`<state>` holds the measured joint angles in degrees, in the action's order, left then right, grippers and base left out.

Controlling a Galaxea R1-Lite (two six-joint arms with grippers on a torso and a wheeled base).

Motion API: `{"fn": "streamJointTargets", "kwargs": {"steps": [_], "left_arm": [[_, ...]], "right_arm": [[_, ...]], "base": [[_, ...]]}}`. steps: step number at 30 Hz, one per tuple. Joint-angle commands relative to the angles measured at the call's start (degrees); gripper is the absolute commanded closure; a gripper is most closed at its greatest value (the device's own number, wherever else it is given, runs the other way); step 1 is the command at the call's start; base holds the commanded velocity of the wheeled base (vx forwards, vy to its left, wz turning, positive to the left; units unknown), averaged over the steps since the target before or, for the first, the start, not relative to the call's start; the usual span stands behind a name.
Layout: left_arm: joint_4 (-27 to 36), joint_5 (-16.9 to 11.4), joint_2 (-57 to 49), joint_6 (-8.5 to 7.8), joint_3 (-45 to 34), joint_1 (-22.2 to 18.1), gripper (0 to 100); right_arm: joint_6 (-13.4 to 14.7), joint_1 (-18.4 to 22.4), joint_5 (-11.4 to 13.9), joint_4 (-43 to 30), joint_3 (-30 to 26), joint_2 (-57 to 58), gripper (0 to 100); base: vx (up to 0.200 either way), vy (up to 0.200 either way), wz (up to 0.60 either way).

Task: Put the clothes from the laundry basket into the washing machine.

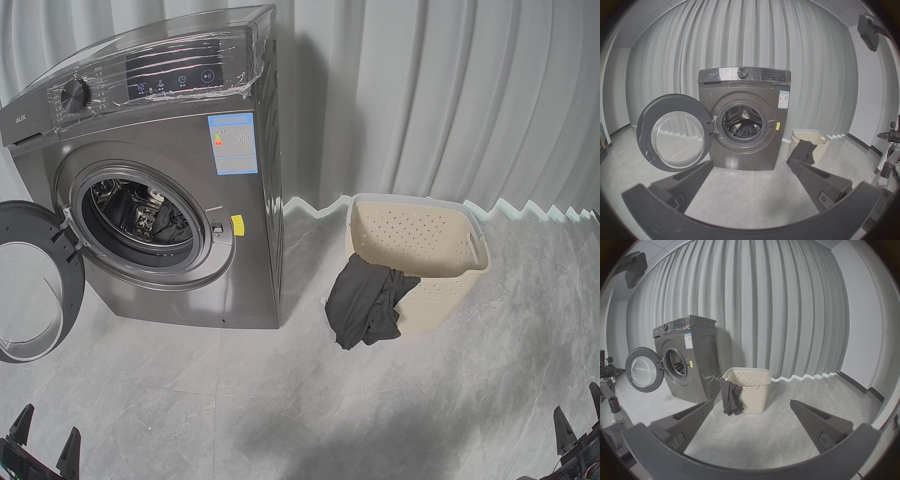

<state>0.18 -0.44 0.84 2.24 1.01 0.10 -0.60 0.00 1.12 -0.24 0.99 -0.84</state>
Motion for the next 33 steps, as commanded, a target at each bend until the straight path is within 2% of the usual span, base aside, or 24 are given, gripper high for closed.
{"fn": "streamJointTargets", "kwargs": {"steps": [1,6,12,18,21,27,30,33], "left_arm": [[-0.01,0.0,-0.75,0.04,-0.92,-0.01,0],[-0.01,0.0,-0.75,0.04,-0.84,-0.01,0],[-0.01,0.09,-0.75,0.04,-0.84,-0.01,0],[-0.01,0.09,-0.75,0.04,-0.84,-0.01,0],[-0.01,0.09,-0.75,0.04,-0.84,-0.01,0],[-0.01,0.09,-0.75,0.04,-0.84,-0.01,0],[-0.01,0.09,-0.75,0.04,-0.84,-0.01,0],[-0.01,0.09,-0.75,-0.13,-0.84,-0.01,0]], "right_arm": [[-0.02,0.0,0.02,-0.02,-0.99,0.84,0],[-0.02,0.0,0.02,-0.02,-0.99,0.84,0],[-0.19,0.0,0.11,-0.02,-0.99,0.84,0],[0.6,0.0,-0.42,0.07,-0.99,0.84,0],[1.3,0.09,-1.56,0.07,-0.99,0.84,0],[1.3,0.09,-1.47,0.42,-0.99,0.84,0],[1.04,0.0,-1.03,3.06,1.39,0.84,0],[0.95,-0.09,-0.68,1.65,7.19,0.84,0]], "base": [[0.2,0.0,0.0],[0.2,0.0,0.0],[0.0,0.0,0.0],[0.0,-0.2,0.0],[0.0,-0.2,0.0],[0.0,-0.2,0.0],[0.0,-0.2,0.0],[0.0,-0.2,0.0]]}}
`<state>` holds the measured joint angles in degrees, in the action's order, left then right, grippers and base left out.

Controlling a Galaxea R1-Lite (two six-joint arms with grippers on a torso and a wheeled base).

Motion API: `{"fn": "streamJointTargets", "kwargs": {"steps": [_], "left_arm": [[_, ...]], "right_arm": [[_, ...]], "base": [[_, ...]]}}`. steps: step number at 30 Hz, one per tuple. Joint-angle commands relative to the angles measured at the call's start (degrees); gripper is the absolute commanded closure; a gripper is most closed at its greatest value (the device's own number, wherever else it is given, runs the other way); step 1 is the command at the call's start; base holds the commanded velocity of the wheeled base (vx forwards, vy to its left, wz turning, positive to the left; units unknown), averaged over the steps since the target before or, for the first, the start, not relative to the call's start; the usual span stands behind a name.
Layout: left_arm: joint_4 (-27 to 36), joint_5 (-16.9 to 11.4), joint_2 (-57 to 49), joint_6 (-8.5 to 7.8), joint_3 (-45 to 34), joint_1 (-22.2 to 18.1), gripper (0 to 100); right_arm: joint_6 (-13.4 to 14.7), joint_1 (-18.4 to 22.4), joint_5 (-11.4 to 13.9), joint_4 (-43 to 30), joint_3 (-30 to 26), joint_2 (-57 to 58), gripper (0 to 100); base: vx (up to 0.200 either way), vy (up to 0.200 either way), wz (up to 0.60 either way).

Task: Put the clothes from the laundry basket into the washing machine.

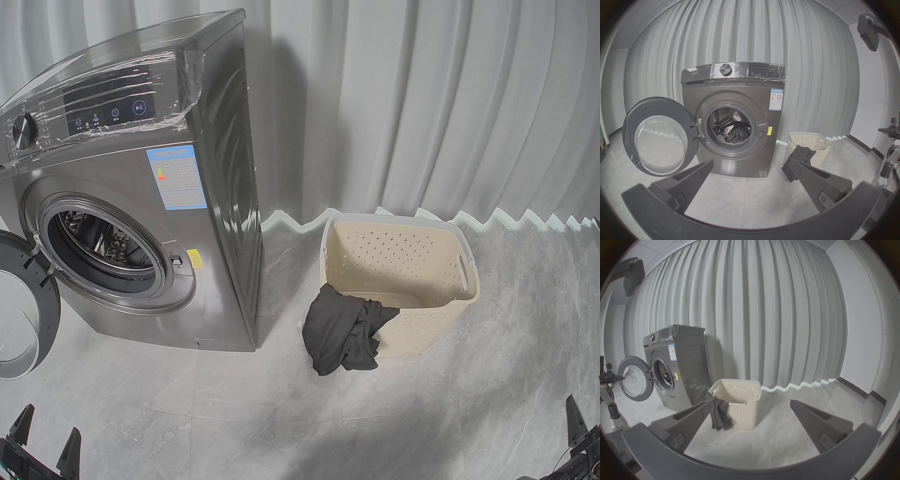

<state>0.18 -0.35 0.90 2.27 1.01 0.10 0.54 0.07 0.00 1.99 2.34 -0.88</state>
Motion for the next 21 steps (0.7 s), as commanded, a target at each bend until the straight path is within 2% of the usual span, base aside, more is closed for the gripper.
{"fn": "streamJointTargets", "kwargs": {"steps": [1,4,6,10,11,12,13,14,15,17,19,21], "left_arm": [[-0.01,0.0,-0.81,-0.16,-0.84,-0.01,0],[-0.01,-0.09,-0.81,-0.16,-0.84,-0.01,0],[-0.01,-0.09,-0.81,-0.16,-0.84,-0.01,0],[-0.01,-0.09,-0.81,0.02,-0.84,-0.01,0],[-0.01,0.0,-0.81,0.02,-0.84,-0.01,0],[-0.01,-0.09,-0.81,0.02,-0.84,-0.01,0],[-0.01,-0.09,-0.81,0.02,-0.84,-0.01,0],[-0.01,-0.09,-0.81,-0.07,-0.84,-0.01,0],[-0.01,-0.09,-0.81,-0.07,-0.84,-0.01,0],[-0.01,-0.09,-0.81,-0.16,-0.84,-0.01,0],[-0.01,-0.09,-0.81,-0.16,-0.84,-0.01,0],[-0.01,-0.09,-0.81,-0.16,-0.84,-0.01,0]], "right_arm": [[-0.18,-0.16,0.53,-1.02,6.27,0.79,0],[-0.18,-0.95,4.48,-8.05,9.88,-2.81,0],[-0.1,-2.01,7.65,-8.75,10.05,-7.21,0],[-1.24,-3.59,11.69,-8.84,10.05,-14.24,0],[-1.5,-3.76,12.04,-8.84,10.05,-14.85,0],[-3.61,-5.08,14.77,-8.58,10.05,-18.81,0],[-3.61,-5.08,14.77,-8.58,10.05,-18.81,0],[-5.99,-6.66,17.93,-7.88,10.32,-23.91,0],[-6.51,-7.46,19.25,-6.91,10.32,-26.63,0],[-6.51,-9.21,20.83,-3.66,10.32,-31.73,0],[-5.99,-10.97,20.92,0.56,10.4,-37.27,0],[-4.32,-11.76,20.83,5.66,10.4,-43.24,0]], "base": [[0.0,-0.2,0.0],[0.0,-0.133,0.0],[0.0,0.0,0.0],[0.0,0.0,0.0],[0.0,0.0,0.0],[0.0,0.0,0.0],[0.0,0.0,0.0],[0.0,0.0,0.0],[0.0,0.0,0.0],[0.0,0.0,0.0],[0.0,0.0,0.0],[0.0,0.0,0.0]]}}
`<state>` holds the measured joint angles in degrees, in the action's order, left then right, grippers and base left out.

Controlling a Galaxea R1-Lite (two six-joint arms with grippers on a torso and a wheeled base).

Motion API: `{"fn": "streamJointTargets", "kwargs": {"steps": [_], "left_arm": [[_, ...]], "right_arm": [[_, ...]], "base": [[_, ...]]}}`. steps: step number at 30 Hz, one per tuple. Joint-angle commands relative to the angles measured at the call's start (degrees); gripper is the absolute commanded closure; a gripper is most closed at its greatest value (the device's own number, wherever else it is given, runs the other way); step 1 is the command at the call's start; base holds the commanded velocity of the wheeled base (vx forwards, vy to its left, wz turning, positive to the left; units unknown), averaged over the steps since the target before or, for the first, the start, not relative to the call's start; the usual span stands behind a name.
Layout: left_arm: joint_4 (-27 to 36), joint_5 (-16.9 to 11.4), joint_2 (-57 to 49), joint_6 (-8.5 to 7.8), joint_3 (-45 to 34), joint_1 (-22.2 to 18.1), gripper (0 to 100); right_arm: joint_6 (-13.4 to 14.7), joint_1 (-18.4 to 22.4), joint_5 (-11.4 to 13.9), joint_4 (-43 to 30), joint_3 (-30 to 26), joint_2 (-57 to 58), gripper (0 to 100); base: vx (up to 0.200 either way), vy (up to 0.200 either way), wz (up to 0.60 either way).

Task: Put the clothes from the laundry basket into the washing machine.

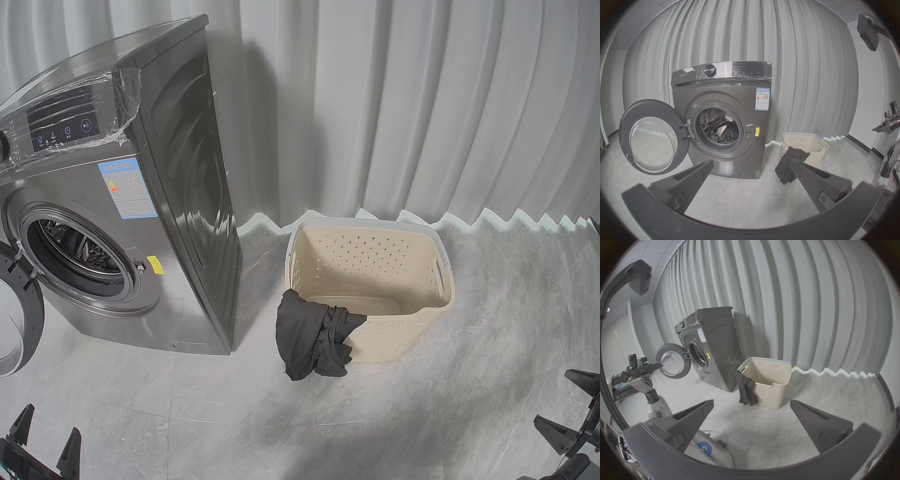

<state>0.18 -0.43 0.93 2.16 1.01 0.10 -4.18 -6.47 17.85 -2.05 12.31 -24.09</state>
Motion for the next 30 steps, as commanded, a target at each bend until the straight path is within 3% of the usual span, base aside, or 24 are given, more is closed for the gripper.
{"fn": "streamJointTargets", "kwargs": {"steps": [1,5,8,12,15,17,19,21,25,30], "left_arm": [[-0.01,-0.01,-0.84,-0.05,-0.84,-0.01,0],[-0.01,-0.01,-0.84,0.04,-0.84,-0.01,0],[-0.01,-0.01,-0.84,0.04,-0.84,-0.01,0],[-0.01,-0.01,-0.84,-0.05,-0.84,-0.01,0],[-0.01,-0.01,-0.84,-0.05,-0.84,-0.01,0],[-0.01,-0.01,-0.84,0.04,-0.84,-0.01,0],[-0.01,-0.01,-0.84,0.04,-0.84,-0.01,0],[-0.01,-0.01,-0.84,0.04,-0.84,-0.01,0],[-0.01,-0.01,-0.84,0.04,-0.84,-0.01,0],[-0.01,-0.01,-0.84,0.13,-0.84,-0.01,0]], "right_arm": [[1.54,-5.3,2.98,11.72,0.43,-22.23,0],[6.55,-5.48,2.72,17.78,0.52,-30.84,0],[8.22,-5.39,2.28,19.01,0.52,-35.41,0],[10.42,-6.18,-1.15,19.1,1.4,-40.25,0],[14.55,-7.94,-2.99,20.68,2.54,-43.06,0],[18.07,-9.96,-5.01,22.88,2.89,-45.08,0],[22.11,-12.86,-9.06,25.78,3.07,-48.68,0],[24.31,-15.5,-12.4,28.24,3.07,-52.2,0],[26.15,-19.37,-16.09,33.16,2.72,-58.18,0],[26.15,-20.07,-16.26,35.8,2.98,-62.31,0]], "base": [[0.0,0.0,0.0],[0.0,0.0,0.0],[0.0,0.0,0.0],[0.0,0.0,0.0],[0.0,0.0,0.0],[0.0,0.0,0.0],[0.0,0.0,0.0],[0.0,0.0,0.0],[0.0,0.0,0.0],[0.12,0.12,0.0]]}}
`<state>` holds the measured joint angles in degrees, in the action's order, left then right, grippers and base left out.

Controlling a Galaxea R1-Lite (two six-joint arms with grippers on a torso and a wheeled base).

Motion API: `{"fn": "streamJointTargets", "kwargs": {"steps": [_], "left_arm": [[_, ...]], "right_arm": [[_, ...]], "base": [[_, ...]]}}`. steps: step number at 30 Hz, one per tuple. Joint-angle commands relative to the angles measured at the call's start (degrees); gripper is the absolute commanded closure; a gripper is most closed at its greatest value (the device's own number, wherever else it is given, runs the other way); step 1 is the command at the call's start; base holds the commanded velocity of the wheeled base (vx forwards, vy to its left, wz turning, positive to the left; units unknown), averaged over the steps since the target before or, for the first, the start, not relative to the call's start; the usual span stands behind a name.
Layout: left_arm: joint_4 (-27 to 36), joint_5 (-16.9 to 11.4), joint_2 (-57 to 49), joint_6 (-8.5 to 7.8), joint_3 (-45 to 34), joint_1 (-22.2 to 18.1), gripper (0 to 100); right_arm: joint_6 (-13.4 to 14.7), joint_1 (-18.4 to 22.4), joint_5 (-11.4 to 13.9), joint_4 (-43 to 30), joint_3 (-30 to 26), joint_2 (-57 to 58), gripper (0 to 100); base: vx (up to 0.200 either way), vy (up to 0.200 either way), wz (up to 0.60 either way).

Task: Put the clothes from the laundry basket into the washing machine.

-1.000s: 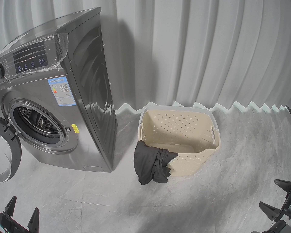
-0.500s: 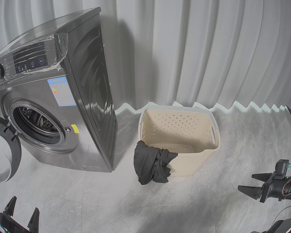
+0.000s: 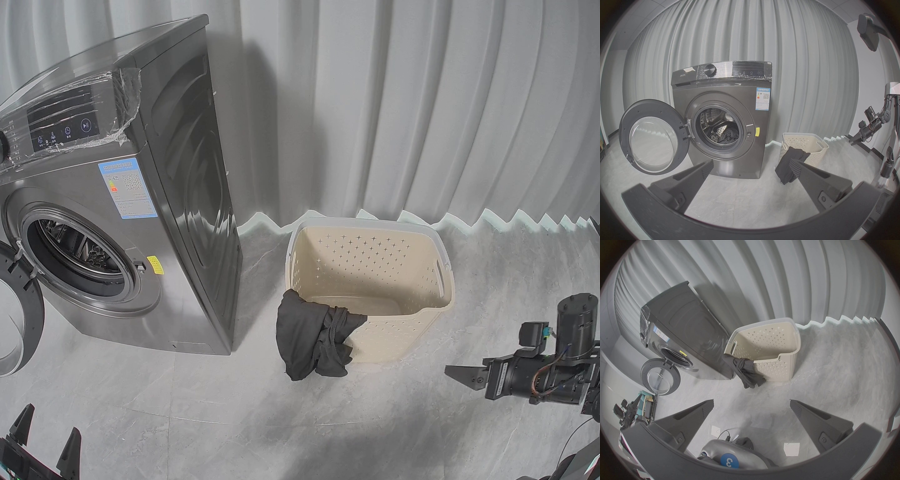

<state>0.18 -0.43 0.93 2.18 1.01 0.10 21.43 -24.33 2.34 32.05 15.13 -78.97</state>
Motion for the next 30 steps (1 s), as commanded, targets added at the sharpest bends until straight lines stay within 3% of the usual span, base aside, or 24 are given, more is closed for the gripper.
{"fn": "streamJointTargets", "kwargs": {"steps": [1,18,25,30], "left_arm": [[-0.01,-0.01,-0.84,0.02,-0.84,-0.01,0],[-0.01,-0.01,-0.84,-0.25,-0.84,-0.01,0],[-0.01,-0.01,-0.84,-0.51,-0.84,-0.01,0],[-0.01,-0.01,-0.84,-0.34,-0.84,-0.01,0]], "right_arm": [[0.63,-2.47,-0.76,2.58,0.08,-8.74,0],[0.63,-5.11,-0.85,11.28,-0.1,-18.76,0],[0.72,-5.99,-0.93,12.42,0.25,-21.31,0],[0.72,-5.99,-1.11,18.4,0.16,-26.67,0]], "base": [[0.2,0.2,0.0],[0.024,0.024,0.0],[0.171,0.0,0.0],[0.0,0.0,0.0]]}}
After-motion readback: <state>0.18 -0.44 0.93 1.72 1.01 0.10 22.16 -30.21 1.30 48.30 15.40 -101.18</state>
